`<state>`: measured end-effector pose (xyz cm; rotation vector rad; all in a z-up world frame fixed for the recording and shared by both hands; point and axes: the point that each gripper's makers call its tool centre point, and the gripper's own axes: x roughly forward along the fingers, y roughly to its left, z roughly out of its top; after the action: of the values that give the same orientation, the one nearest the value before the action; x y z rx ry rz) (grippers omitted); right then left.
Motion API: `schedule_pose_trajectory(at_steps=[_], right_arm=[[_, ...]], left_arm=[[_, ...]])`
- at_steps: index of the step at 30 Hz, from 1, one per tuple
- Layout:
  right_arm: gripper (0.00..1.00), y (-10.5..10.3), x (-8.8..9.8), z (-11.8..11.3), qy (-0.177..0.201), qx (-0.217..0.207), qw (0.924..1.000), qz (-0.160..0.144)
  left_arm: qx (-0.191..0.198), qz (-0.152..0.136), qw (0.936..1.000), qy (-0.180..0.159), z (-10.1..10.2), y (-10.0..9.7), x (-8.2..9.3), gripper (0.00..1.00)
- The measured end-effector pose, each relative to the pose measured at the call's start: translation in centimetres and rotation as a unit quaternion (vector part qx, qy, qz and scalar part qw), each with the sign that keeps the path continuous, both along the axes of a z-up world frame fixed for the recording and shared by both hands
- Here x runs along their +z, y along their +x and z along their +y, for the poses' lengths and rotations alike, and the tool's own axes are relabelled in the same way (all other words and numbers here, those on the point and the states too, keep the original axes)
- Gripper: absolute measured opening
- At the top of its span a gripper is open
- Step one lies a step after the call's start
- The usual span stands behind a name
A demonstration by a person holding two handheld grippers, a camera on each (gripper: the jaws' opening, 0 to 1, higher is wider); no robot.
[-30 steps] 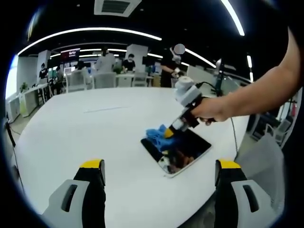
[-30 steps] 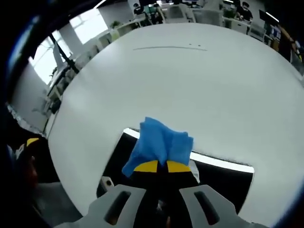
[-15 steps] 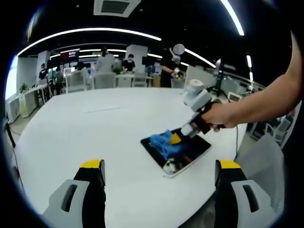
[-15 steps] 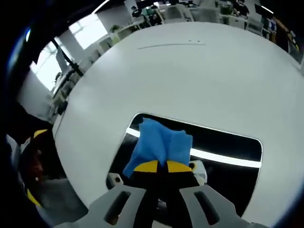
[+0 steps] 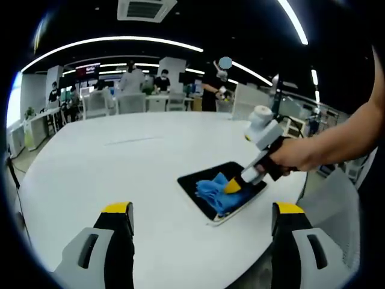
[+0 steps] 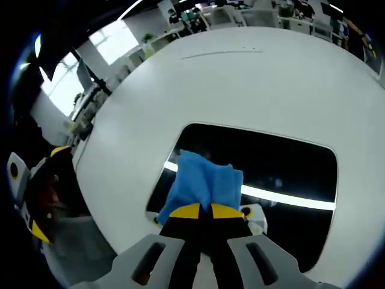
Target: Wipe the mirror surface with the cleaning cloth until all visible marks leave the cleaned area.
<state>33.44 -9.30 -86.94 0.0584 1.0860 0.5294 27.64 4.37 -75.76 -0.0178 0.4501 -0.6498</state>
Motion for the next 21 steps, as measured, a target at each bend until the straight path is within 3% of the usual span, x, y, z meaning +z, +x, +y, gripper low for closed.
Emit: schedule_pose_trajectory(at_steps=[9, 21], right_arm=[[0.00, -2.9, 0.0, 0.1, 0.021, -0.013, 0.9997, 0.003], [0.00, -4.2, 0.0, 0.1, 0.029, -0.010, 0.9993, 0.020]], left_arm=[[0.001, -0.001, 1.0000, 0.002, 0.1, 0.0, -0.1, 0.95], [-0.002, 0.000, 1.0000, 0.003, -0.1, 0.0, -0.2, 0.95]])
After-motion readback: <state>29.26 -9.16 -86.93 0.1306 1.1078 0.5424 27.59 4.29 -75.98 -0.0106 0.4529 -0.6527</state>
